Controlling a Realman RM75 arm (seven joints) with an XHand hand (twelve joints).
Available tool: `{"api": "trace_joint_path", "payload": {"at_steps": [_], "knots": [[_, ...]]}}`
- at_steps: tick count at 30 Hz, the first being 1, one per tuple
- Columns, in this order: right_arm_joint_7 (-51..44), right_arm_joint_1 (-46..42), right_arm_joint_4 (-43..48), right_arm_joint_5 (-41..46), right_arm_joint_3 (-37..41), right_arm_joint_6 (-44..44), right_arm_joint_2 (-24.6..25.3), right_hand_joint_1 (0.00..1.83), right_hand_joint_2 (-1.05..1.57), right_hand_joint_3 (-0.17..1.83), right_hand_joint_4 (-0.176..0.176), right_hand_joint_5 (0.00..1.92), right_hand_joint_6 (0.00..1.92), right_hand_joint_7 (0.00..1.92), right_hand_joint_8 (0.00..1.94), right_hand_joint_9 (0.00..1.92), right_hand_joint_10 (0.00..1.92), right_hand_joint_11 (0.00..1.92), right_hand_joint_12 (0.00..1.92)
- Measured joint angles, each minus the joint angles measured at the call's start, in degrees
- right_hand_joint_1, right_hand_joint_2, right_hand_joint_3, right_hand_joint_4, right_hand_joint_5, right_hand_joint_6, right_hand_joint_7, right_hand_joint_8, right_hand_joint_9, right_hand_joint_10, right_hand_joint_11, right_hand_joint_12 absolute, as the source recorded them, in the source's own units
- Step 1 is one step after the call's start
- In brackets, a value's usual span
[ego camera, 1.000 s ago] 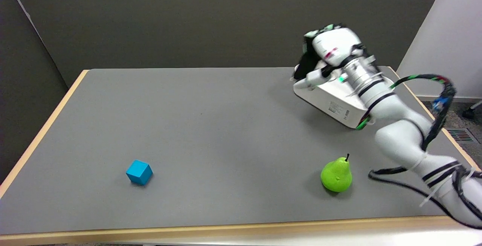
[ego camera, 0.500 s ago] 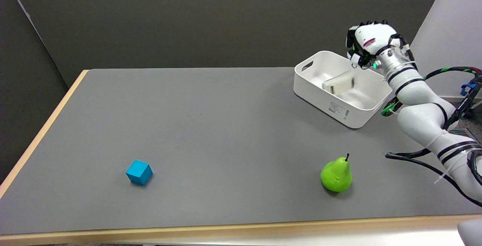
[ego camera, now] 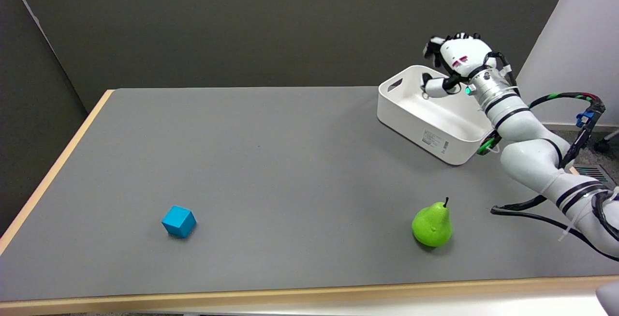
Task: Place the blackboard eraser into white box.
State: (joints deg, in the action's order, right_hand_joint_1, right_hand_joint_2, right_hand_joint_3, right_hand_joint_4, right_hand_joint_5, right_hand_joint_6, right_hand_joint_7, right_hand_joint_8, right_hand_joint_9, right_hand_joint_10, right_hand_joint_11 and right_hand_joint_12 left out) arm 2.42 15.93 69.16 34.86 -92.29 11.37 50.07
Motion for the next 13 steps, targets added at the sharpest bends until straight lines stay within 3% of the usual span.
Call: {"api": "trace_joint_path", "payload": {"at_steps": [3, 11, 13], "knots": [[0.1, -0.7, 1.5, 2.7, -1.0, 3.0, -0.2, 0.41, 0.66, 0.95, -0.034, 0.16, 0.41, 0.19, 0.41, 0.13, 0.73, 0.06, 1.20], [1.6, -4.4, 6.6, 12.3, -2.0, 15.1, -0.6, 0.32, 0.65, 0.96, -0.016, 0.12, 0.41, 0.08, 0.27, 0.02, 0.52, 0.00, 0.99], [2.6, -5.7, 7.5, 15.4, -2.1, 18.3, -0.6, 0.30, 0.74, 0.84, -0.001, 0.14, 0.36, 0.08, 0.25, 0.00, 0.48, 0.00, 0.92]]}}
